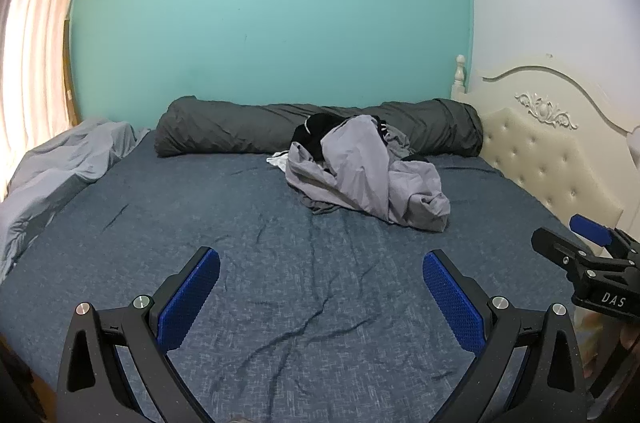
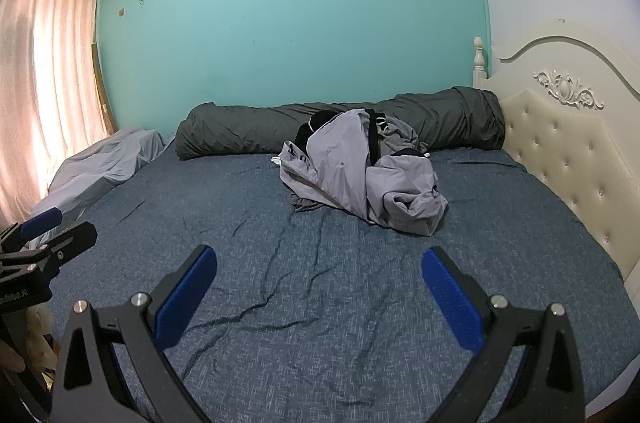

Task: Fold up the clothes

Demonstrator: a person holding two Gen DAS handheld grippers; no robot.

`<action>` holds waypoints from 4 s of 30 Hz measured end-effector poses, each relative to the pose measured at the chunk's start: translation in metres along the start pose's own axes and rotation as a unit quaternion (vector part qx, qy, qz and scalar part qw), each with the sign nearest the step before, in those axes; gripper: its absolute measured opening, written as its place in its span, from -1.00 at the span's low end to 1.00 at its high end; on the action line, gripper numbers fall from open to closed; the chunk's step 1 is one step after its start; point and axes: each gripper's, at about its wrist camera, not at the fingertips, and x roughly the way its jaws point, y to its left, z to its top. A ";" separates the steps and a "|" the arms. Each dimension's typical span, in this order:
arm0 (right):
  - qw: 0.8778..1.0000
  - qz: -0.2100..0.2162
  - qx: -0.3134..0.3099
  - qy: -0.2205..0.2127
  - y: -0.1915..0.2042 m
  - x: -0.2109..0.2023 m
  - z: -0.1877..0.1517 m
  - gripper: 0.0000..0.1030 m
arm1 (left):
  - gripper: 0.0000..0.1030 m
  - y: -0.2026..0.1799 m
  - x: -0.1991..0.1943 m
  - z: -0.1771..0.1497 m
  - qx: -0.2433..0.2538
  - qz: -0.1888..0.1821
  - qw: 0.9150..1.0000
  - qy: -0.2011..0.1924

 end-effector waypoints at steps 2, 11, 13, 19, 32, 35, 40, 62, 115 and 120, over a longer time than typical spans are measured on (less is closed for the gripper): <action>1.000 0.001 0.003 0.004 0.002 -0.001 -0.001 1.00 | 1.00 -0.001 0.000 -0.001 0.003 0.002 1.000 -0.001; 1.000 0.004 -0.002 0.010 -0.002 0.001 0.000 1.00 | 1.00 -0.005 -0.003 -0.007 0.017 0.010 1.000 -0.004; 1.000 0.001 -0.002 0.009 -0.003 -0.001 0.001 1.00 | 1.00 -0.003 0.001 -0.001 0.013 0.008 1.000 0.004; 1.000 0.002 -0.001 0.007 -0.001 -0.001 0.000 1.00 | 1.00 -0.003 0.002 -0.002 0.009 0.007 1.000 0.005; 1.000 0.003 0.001 0.007 -0.003 -0.001 0.000 1.00 | 1.00 -0.004 0.002 -0.004 0.009 0.001 1.000 0.005; 1.000 0.004 0.000 0.007 -0.004 0.000 -0.001 1.00 | 1.00 -0.004 0.002 -0.005 0.009 0.000 1.000 0.006; 1.000 0.003 0.002 0.008 -0.003 0.000 -0.002 1.00 | 1.00 -0.005 0.003 -0.006 0.010 -0.002 1.000 0.010; 1.000 0.002 0.005 0.012 -0.009 0.008 -0.005 1.00 | 1.00 -0.004 0.011 -0.002 0.018 0.002 1.000 0.007; 0.979 -0.092 -0.022 0.178 -0.171 0.503 -0.017 0.09 | 1.00 0.083 0.348 -0.147 -0.070 -0.021 0.985 0.158; 0.983 -0.047 -0.019 0.177 -0.165 0.499 -0.030 -0.66 | 1.00 0.083 0.346 -0.147 -0.069 -0.019 0.986 0.151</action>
